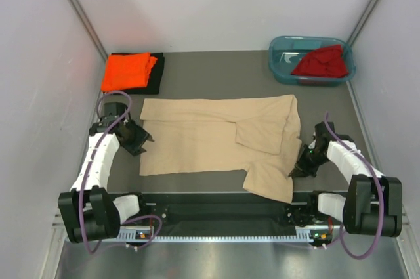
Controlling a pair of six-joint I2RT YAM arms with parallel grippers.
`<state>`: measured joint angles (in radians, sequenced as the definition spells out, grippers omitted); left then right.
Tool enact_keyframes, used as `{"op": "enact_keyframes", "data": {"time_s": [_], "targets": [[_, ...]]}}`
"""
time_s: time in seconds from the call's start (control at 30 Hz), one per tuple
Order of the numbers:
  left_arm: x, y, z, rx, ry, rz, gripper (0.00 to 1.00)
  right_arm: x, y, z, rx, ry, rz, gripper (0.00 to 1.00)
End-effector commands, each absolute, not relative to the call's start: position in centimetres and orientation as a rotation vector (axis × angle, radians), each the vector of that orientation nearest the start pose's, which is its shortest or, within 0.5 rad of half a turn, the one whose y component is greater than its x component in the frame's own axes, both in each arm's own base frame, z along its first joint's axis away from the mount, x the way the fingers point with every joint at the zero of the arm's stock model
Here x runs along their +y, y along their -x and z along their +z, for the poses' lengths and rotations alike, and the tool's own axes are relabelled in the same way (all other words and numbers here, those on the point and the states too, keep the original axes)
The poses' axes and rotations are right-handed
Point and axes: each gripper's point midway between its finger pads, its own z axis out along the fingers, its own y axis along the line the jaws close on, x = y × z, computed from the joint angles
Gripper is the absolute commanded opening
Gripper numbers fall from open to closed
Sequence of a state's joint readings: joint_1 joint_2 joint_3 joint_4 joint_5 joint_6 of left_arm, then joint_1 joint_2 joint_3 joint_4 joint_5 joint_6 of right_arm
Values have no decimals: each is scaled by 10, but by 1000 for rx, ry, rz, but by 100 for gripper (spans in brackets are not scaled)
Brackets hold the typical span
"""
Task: Fold and stack the t-shirts
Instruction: Fold the tshirt
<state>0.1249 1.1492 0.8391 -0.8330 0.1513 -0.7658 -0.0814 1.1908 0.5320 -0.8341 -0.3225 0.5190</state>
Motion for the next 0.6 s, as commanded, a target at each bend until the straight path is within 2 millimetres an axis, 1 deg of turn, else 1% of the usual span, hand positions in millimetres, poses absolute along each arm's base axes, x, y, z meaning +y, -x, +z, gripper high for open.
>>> {"op": "enact_keyframes", "data": {"time_s": [0.0, 0.1, 0.13, 0.17, 0.2, 0.23, 0.3, 0.33, 0.43, 0.57], "targets": [[-16, -227, 94, 2504, 1293, -312, 53, 61, -154, 37, 2898, -877, 526, 0], [-9, -211, 87, 2482, 1432, -253, 52, 60, -157, 41, 2904, -830, 522, 0], [-8, -201, 83, 2494, 1475, -225, 51, 59, -159, 42, 2901, -816, 515, 0], [-7, -197, 80, 2484, 1519, -207, 51, 57, -161, 44, 2899, -800, 502, 0], [-5, -193, 79, 2471, 1535, -188, 51, 57, -165, 48, 2895, -771, 498, 0], [-5, -184, 74, 2484, 1562, -162, 50, 56, -166, 49, 2900, -764, 490, 0], [-2, -176, 69, 2479, 1608, -126, 50, 57, -171, 54, 2900, -724, 483, 0], [3, -170, 63, 2473, 1632, -64, 50, 57, -172, 54, 2902, -718, 481, 0], [11, -162, 53, 2459, 1693, 17, 51, 59, -175, 56, 2901, -690, 480, 0], [17, -164, 42, 2421, 1739, 62, 53, 58, -174, 54, 2914, -677, 473, 0]]}}
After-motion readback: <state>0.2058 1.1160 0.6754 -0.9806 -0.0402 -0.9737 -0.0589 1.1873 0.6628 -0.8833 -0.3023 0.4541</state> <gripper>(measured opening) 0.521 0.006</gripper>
